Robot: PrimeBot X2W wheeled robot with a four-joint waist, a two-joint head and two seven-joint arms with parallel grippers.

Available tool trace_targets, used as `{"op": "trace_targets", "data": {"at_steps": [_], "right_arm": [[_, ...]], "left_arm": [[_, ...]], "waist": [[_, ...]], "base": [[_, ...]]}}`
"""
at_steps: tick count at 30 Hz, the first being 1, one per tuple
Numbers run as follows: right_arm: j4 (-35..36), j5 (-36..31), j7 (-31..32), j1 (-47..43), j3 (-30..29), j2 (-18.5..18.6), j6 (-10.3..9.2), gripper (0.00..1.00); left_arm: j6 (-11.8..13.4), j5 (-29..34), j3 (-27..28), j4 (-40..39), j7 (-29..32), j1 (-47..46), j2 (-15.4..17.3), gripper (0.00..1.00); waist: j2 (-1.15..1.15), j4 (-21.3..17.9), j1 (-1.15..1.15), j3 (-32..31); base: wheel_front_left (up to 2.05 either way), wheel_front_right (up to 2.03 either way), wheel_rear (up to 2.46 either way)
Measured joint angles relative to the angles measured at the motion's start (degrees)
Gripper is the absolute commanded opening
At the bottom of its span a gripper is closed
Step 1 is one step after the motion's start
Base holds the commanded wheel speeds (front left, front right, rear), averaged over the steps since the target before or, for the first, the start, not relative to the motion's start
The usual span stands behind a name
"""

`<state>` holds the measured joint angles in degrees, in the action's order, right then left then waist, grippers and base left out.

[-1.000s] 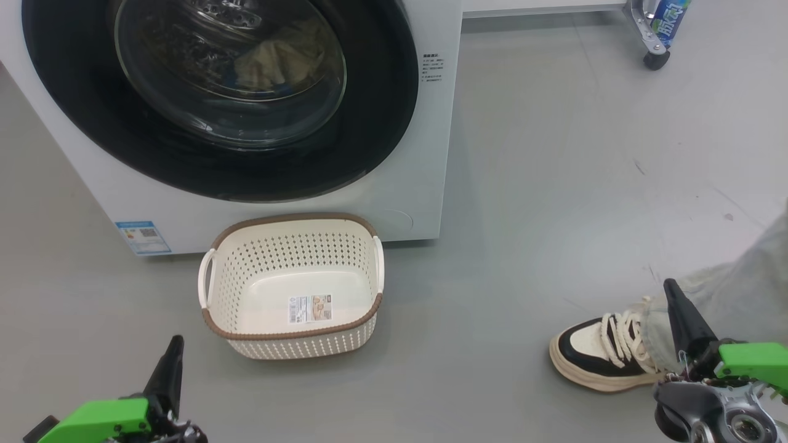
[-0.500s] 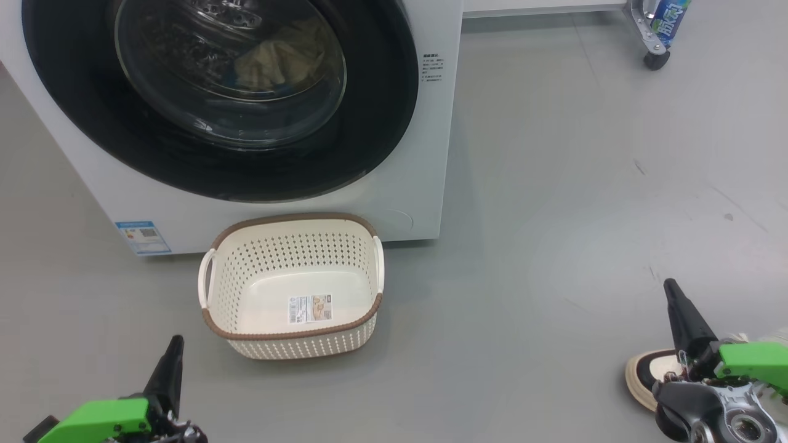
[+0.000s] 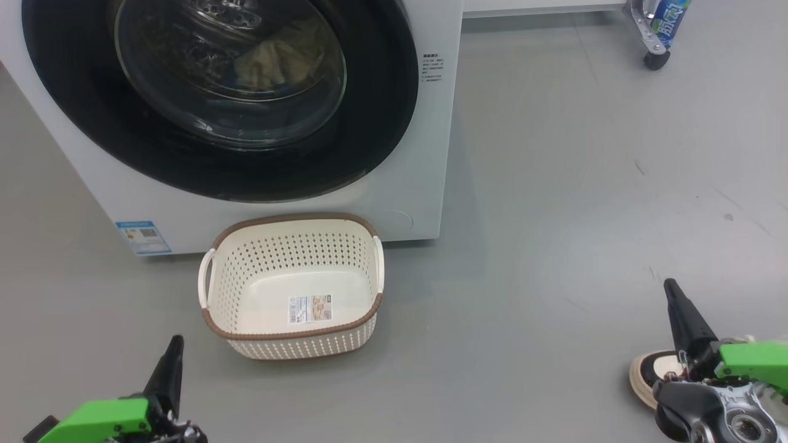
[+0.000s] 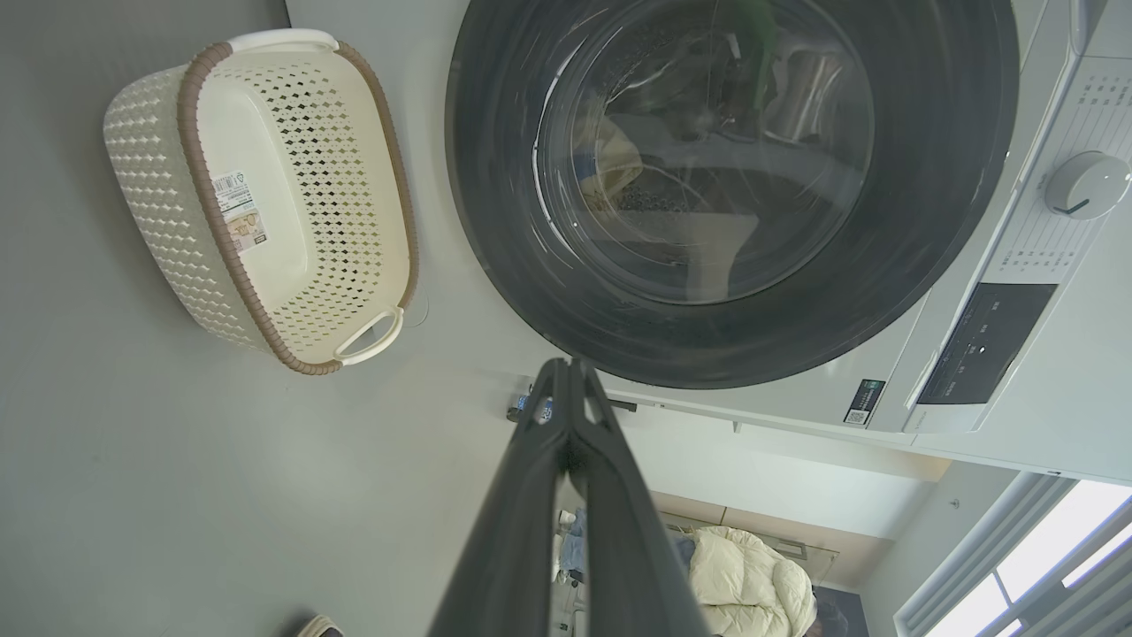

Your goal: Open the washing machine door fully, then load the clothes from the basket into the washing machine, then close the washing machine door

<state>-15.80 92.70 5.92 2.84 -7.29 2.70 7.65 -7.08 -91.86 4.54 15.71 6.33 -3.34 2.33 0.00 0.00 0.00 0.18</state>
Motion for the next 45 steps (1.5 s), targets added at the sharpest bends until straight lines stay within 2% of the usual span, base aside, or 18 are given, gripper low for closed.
{"op": "trace_targets", "data": {"at_steps": [45], "right_arm": [[-0.01, 0.0, 0.24, 0.01, -0.07, -0.16, 0.0, 0.0]], "left_arm": [[0.0, 0.0, 0.0, 0.0, 0.0, 0.0, 0.0, 0.0]], "waist": [[0.0, 0.0, 0.0, 0.0]], "base": [[0.0, 0.0, 0.0]]}}
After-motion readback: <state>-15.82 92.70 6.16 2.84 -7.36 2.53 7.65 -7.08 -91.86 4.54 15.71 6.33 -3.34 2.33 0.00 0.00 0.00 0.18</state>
